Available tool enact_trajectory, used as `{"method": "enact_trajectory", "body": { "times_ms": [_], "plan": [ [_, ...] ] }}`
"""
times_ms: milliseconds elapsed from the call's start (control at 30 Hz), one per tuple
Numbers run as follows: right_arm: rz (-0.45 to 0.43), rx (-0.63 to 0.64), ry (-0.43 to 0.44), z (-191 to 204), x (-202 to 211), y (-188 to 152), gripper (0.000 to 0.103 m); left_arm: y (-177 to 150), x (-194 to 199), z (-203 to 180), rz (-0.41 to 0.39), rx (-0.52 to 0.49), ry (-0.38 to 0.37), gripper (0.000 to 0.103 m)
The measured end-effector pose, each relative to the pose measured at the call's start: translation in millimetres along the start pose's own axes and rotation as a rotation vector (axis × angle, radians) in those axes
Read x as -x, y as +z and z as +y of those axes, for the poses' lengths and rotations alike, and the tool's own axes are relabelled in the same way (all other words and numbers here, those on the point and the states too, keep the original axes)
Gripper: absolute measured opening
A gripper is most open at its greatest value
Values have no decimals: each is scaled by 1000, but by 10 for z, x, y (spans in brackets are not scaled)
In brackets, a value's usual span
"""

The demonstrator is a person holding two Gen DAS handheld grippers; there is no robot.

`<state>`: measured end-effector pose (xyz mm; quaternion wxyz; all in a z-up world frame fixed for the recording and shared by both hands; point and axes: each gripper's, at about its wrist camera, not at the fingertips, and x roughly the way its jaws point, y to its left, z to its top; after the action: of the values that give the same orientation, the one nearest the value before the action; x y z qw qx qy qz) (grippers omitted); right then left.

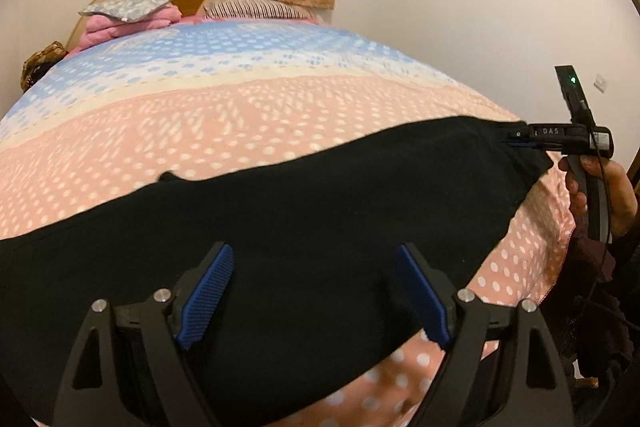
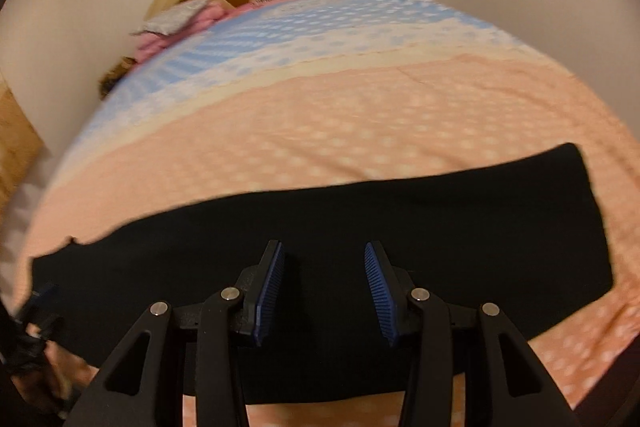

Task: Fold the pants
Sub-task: 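Move the open right tool along the pants edge to straighten it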

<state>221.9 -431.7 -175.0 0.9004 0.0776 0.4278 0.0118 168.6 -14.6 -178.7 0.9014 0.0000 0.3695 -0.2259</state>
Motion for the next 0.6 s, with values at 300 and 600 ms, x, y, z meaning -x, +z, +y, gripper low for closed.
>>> {"method": "enact_trajectory", "body": {
  "times_ms": [300, 600],
  "plan": [
    [-19, 127, -78, 151, -122, -76, 49, -62, -138, -134, 76, 24, 42, 90],
    [-122, 139, -179, -136, 313, -154, 49, -30, -183, -188, 77, 51, 61, 90]
  ]
}}
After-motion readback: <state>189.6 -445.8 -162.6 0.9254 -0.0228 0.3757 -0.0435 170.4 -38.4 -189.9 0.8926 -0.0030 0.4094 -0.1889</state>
